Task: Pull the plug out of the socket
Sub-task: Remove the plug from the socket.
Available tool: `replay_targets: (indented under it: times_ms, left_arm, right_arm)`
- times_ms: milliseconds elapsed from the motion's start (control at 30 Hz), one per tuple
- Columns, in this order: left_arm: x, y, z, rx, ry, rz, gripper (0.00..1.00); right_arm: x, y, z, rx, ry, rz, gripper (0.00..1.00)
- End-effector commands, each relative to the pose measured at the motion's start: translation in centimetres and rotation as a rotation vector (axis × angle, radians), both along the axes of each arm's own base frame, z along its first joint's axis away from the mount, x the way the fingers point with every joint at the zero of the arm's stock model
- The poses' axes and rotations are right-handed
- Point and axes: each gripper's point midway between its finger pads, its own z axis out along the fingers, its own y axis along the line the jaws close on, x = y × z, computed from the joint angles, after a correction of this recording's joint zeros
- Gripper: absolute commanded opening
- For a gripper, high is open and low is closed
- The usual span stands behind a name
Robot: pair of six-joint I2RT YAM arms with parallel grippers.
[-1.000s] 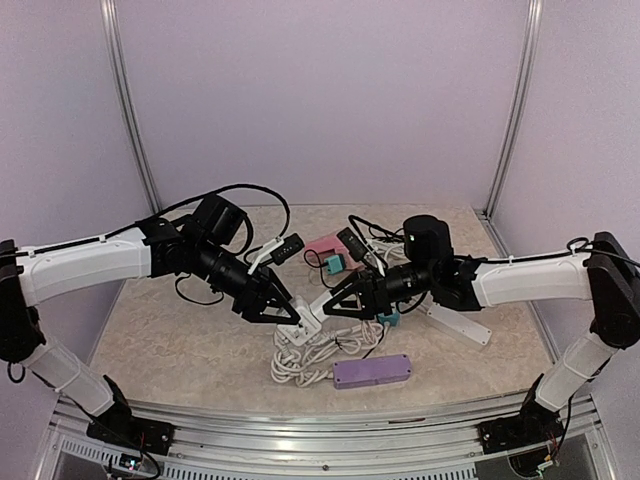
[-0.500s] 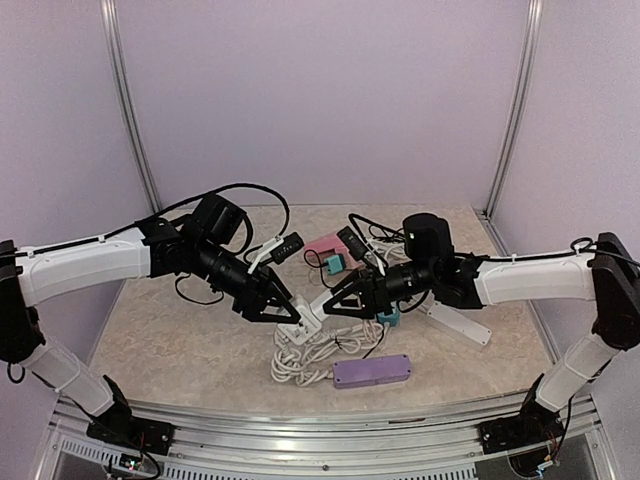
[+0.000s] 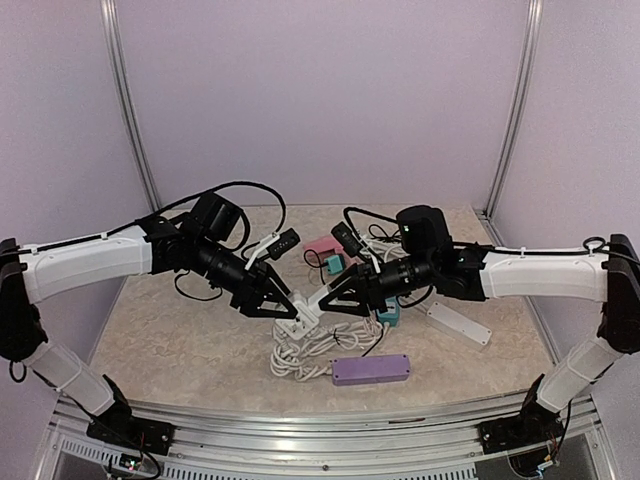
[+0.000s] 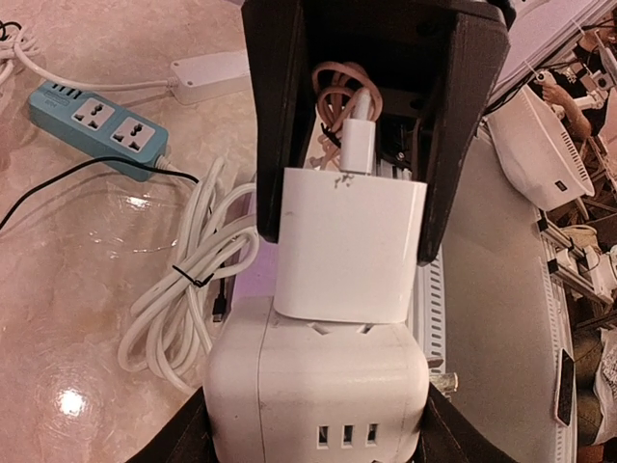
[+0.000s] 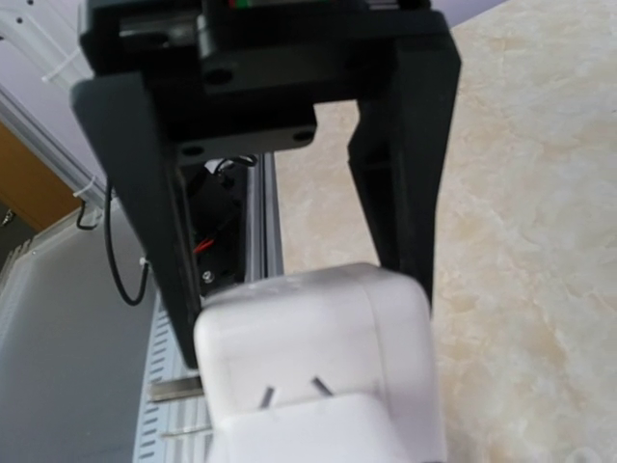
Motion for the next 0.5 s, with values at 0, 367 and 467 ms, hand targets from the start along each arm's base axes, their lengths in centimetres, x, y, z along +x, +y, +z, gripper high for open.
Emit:
replay_targets:
  times_ms: [0, 367, 467]
  left_arm:
    - [0.7, -0.6, 2.5, -0.077, -0.01, -0.003, 0.12]
    - [-1.3, -0.7, 3.2, -0.116, -0.045, -0.075, 0.12]
    - [-1.8, -0.9, 3.3, -0.116, -0.054, -0.089, 0.12]
  right_arm:
    - [0.1, -0.1, 1.4, -0.001, -0.07, -0.028, 0.0]
    - [-0.2, -0.6, 2.8, 0.07, -0.039, 0.009, 0.0]
    - [-0.4, -1.0, 3.2, 0.102, -0.014, 0.031, 0.0]
